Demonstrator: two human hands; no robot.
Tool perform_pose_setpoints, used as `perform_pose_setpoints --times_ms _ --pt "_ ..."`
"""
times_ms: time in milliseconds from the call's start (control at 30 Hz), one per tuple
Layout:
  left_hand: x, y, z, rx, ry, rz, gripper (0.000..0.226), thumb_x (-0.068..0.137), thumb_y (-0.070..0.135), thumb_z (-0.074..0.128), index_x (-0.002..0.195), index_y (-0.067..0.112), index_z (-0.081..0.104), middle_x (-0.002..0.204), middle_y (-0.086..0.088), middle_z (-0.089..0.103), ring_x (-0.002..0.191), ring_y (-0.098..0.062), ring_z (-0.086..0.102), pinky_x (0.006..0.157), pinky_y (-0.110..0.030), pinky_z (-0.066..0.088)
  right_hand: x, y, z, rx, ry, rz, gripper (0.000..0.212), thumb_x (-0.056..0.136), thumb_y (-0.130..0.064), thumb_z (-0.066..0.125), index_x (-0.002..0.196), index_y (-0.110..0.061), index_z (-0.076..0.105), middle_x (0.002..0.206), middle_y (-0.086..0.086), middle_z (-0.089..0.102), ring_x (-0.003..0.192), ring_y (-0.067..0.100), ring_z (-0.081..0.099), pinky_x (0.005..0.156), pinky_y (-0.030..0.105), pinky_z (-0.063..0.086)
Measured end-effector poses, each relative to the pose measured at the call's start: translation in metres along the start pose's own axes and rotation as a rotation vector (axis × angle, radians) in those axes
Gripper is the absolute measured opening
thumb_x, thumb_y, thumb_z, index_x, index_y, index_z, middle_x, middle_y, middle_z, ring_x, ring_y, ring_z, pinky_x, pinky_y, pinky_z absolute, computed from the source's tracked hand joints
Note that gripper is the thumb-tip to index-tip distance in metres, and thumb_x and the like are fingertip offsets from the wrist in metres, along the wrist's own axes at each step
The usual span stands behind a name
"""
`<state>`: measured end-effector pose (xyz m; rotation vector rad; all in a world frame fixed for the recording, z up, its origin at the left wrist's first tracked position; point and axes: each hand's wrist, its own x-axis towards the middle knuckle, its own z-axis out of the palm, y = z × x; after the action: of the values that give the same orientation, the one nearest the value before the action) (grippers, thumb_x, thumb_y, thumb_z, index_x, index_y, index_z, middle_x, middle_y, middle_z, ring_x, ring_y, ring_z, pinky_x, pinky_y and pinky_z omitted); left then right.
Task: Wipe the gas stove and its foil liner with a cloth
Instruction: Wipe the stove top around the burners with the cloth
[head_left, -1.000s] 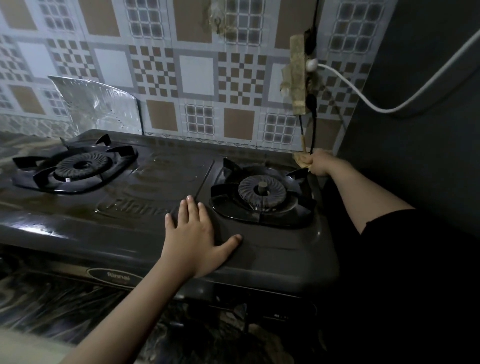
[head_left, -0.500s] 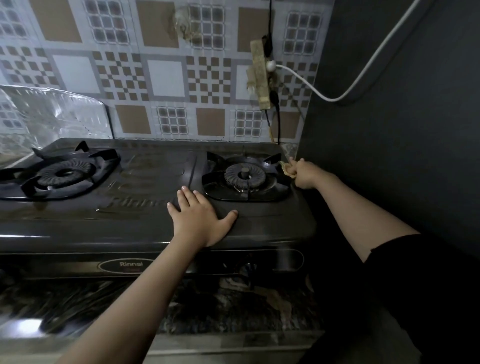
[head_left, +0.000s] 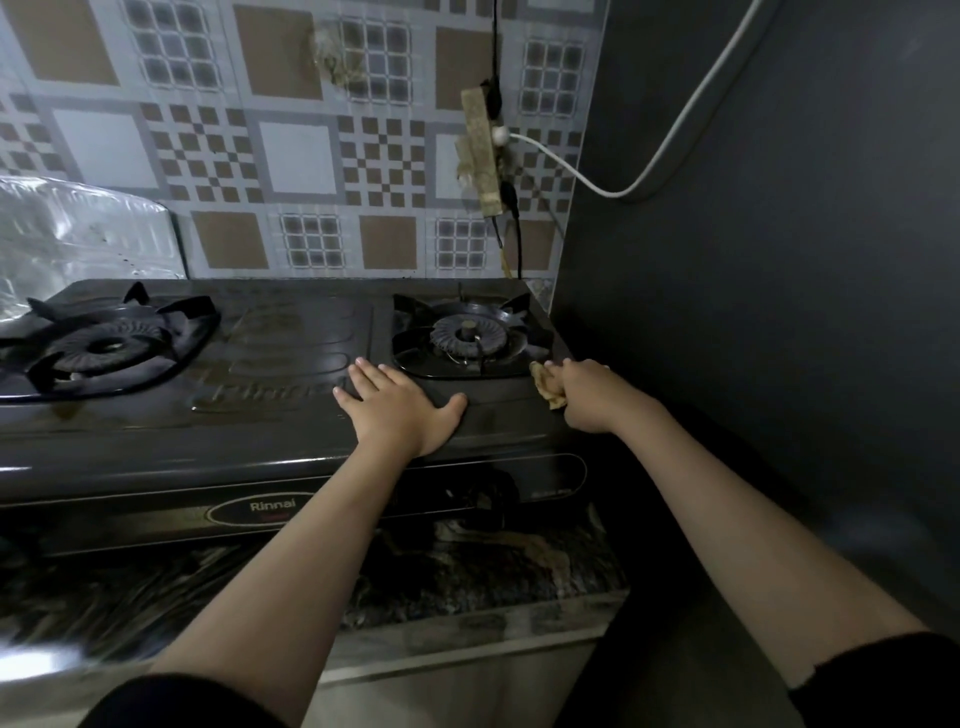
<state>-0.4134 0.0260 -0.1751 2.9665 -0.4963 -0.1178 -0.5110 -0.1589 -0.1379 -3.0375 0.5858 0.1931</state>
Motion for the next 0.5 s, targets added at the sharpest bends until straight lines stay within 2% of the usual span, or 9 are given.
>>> perform_pose_setpoints --times_ms 67,133,167,233,267,300,400,500 --pt "-0.001 0.000 -0.001 0.004 -0.008 0.000 0.113 0.081 0.081 0.024 0.150 -0.005 0.002 0.157 -0.028 -0.005 0.146 -0.040 -0.007 0.114 -0.059 0.003 -0.007 -0.006 -0.001 0.039 -0.031 -0.033 0.067 0.088 -0.001 0.044 0.150 -0.018 0.026 0.152 0.011 0.031 0.137 0.030 0.034 0.106 0.030 0.035" --pt "-0.001 -0.001 -0.002 0.005 -0.012 0.003 0.113 0.081 0.081 0.024 0.150 -0.005 0.001 0.157 -0.028 -0.006 0.146 -0.040 -0.008 0.115 -0.059 0.003 -0.011 -0.006 -0.013 0.154 -0.052 -0.056 0.055 0.088 -0.002 0.044 0.140 -0.020 0.047 0.142 0.007 0.046 0.126 0.026 0.047 0.098 0.024 0.041" --pt "-0.001 -0.002 -0.002 0.004 -0.009 0.004 0.113 0.081 0.081 0.023 0.150 -0.005 0.001 0.157 -0.027 -0.006 0.147 -0.039 -0.008 0.115 -0.058 0.003 -0.009 -0.005 -0.021 0.237 -0.050 -0.062 0.048 0.087 -0.001 0.045 0.130 -0.019 0.059 0.132 0.004 0.057 0.116 0.022 0.055 0.092 0.021 0.045" --pt "0.000 -0.002 -0.001 -0.004 -0.003 0.010 0.112 0.081 0.081 0.023 0.151 -0.005 0.001 0.157 -0.027 -0.006 0.147 -0.039 -0.008 0.115 -0.058 0.002 0.001 0.002 -0.041 0.404 -0.017 -0.056 0.039 0.084 0.002 0.046 0.105 -0.015 0.074 0.095 0.000 0.071 0.086 0.014 0.063 0.070 0.016 0.050" --pt "0.001 -0.003 0.000 -0.007 -0.002 0.012 0.113 0.081 0.081 0.023 0.151 -0.004 0.001 0.157 -0.027 -0.007 0.147 -0.039 -0.008 0.115 -0.058 0.002 0.011 0.008 -0.051 0.467 0.038 -0.041 0.034 0.083 0.001 0.048 0.095 -0.014 0.076 0.077 0.000 0.068 0.072 0.013 0.060 0.059 0.017 0.047" --pt "0.001 -0.003 0.001 -0.007 0.001 0.014 0.113 0.081 0.082 0.023 0.151 -0.004 0.001 0.158 -0.027 -0.007 0.147 -0.039 -0.008 0.115 -0.057 0.002 0.023 0.014 -0.059 0.535 0.118 -0.008 0.026 0.082 -0.002 0.051 0.085 -0.013 0.074 0.068 0.002 0.062 0.066 0.015 0.057 0.054 0.021 0.043" --pt "0.006 -0.003 0.004 -0.001 0.002 0.000 0.114 0.080 0.083 0.022 0.151 -0.004 -0.001 0.158 -0.026 -0.008 0.147 -0.038 -0.009 0.115 -0.056 0.002 0.069 0.027 -0.082 0.792 0.362 0.132 0.007 0.078 -0.013 0.056 0.074 -0.014 0.062 0.070 0.012 0.053 0.067 0.021 0.055 0.055 0.027 0.037" --pt "0.008 -0.002 0.005 0.026 0.003 -0.016 0.114 0.080 0.083 0.021 0.151 -0.003 -0.002 0.158 -0.025 -0.010 0.147 -0.036 -0.011 0.116 -0.055 0.002 0.113 0.031 -0.095 0.812 0.420 0.194 0.011 0.082 -0.016 0.060 0.082 -0.006 0.065 0.082 0.010 0.062 0.071 0.020 0.059 0.054 0.023 0.039"
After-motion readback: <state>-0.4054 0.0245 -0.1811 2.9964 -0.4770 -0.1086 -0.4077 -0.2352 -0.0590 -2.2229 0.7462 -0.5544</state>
